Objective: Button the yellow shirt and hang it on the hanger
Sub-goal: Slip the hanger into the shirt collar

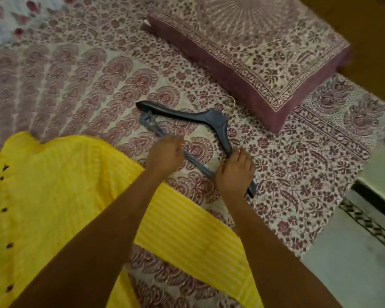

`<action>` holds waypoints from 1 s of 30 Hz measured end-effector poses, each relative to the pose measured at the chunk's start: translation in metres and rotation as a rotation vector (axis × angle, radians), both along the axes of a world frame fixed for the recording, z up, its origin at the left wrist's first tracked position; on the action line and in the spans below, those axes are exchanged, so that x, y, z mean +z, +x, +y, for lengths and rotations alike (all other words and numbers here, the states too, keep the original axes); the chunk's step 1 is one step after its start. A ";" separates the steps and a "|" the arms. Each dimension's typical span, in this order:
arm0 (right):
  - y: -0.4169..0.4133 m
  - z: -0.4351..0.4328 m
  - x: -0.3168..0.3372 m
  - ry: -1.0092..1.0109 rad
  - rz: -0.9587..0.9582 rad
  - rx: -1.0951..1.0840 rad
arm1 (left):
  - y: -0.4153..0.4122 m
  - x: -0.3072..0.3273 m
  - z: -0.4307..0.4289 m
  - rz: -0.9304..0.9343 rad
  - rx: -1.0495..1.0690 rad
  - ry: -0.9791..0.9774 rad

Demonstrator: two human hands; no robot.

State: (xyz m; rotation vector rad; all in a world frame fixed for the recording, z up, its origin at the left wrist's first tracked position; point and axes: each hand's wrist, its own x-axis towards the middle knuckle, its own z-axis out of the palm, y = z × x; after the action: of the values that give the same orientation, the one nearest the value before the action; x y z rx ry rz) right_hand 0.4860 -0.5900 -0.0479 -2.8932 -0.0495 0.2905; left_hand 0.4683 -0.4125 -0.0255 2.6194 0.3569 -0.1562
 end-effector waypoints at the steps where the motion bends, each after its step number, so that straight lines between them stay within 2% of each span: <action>1: 0.008 -0.001 -0.004 -0.020 0.005 -0.031 | 0.012 -0.004 0.002 -0.018 -0.010 0.037; 5: 0.031 -0.006 -0.022 -0.036 0.066 -0.071 | 0.058 -0.024 0.013 -0.019 -0.033 0.195; 8: 0.032 -0.006 -0.031 -0.004 0.022 -0.037 | 0.078 -0.032 0.020 0.022 -0.064 0.297; 12: 0.031 -0.009 -0.037 0.023 -0.039 -0.024 | 0.095 -0.043 0.023 0.086 -0.121 0.329; 15: 0.029 -0.007 -0.036 0.044 -0.088 0.012 | 0.090 -0.046 0.033 0.106 -0.088 0.340; 21: 0.003 0.028 -0.015 0.091 -0.147 0.165 | 0.033 -0.017 0.080 -0.006 0.031 0.420; 30: -0.092 0.158 0.041 0.224 -0.211 0.460 | -0.145 0.043 0.203 -0.010 0.335 0.470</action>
State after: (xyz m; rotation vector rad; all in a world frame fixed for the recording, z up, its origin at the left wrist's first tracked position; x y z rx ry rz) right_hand 0.3937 -0.4322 -0.0072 -2.6434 -0.7383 0.0483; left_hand 0.3235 -0.2093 0.0173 2.9588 0.9169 0.0639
